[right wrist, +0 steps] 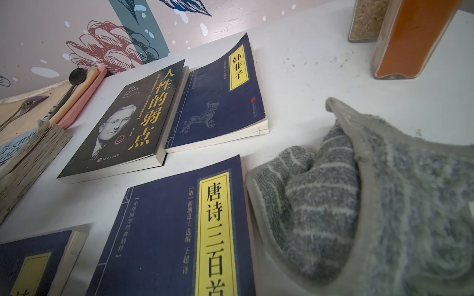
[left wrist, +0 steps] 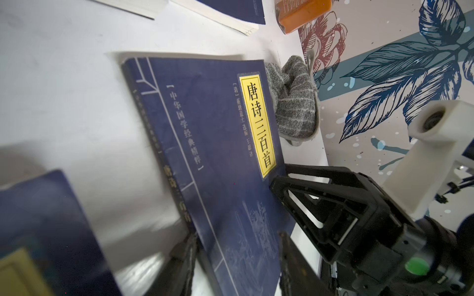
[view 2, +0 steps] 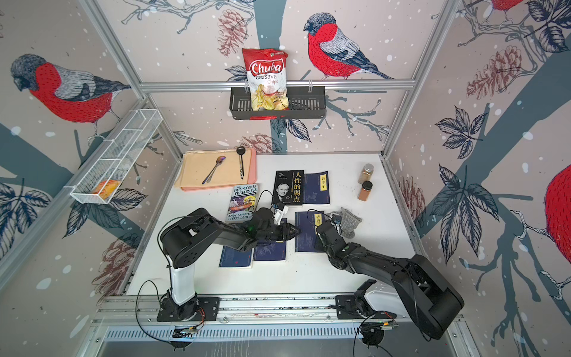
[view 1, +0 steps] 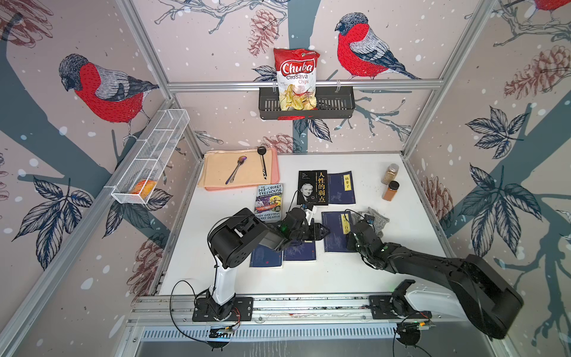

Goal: Wipe the cover of the book
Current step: Pick up the book from the center of the board.

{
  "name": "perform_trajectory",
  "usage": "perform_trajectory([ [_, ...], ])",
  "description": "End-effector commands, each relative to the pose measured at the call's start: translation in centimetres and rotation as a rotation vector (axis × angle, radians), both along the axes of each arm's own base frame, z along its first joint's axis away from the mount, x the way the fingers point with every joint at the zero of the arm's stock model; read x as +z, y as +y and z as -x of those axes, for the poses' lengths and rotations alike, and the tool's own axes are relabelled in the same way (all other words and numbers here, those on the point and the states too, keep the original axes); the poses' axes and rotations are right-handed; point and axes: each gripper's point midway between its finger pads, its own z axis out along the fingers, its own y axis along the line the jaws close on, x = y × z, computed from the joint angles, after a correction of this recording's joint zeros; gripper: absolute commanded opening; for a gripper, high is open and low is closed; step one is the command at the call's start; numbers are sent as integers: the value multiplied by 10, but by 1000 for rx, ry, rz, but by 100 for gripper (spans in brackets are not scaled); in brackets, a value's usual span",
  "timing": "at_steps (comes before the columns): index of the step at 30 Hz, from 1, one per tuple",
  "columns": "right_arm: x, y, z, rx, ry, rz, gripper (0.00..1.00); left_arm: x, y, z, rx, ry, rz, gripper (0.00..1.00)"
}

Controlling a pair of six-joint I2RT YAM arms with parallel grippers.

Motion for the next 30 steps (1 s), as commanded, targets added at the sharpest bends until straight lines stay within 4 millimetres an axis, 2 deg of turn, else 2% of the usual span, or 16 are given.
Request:
perform_trajectory([
  [1, -16, 8, 21, 47, 106, -34, 39, 30, -13, 12, -86, -5, 135, 48],
  [11, -15, 7, 22, 40, 98, -37, 39, 58, -14, 15, -107, -54, 210, 51],
  [20, -14, 6, 21, 36, 88, -42, 39, 49, -20, 13, -86, -21, 217, 51],
  [26, -13, 6, 21, 37, 81, -48, 39, 35, -30, 8, -52, -35, 90, 51],
  [28, -12, 6, 21, 37, 78, -50, 39, 35, -28, 7, -38, -52, 55, 47],
  [30, -11, 6, 21, 38, 73, -55, 39, 32, -23, 4, -23, -69, 5, 37],
])
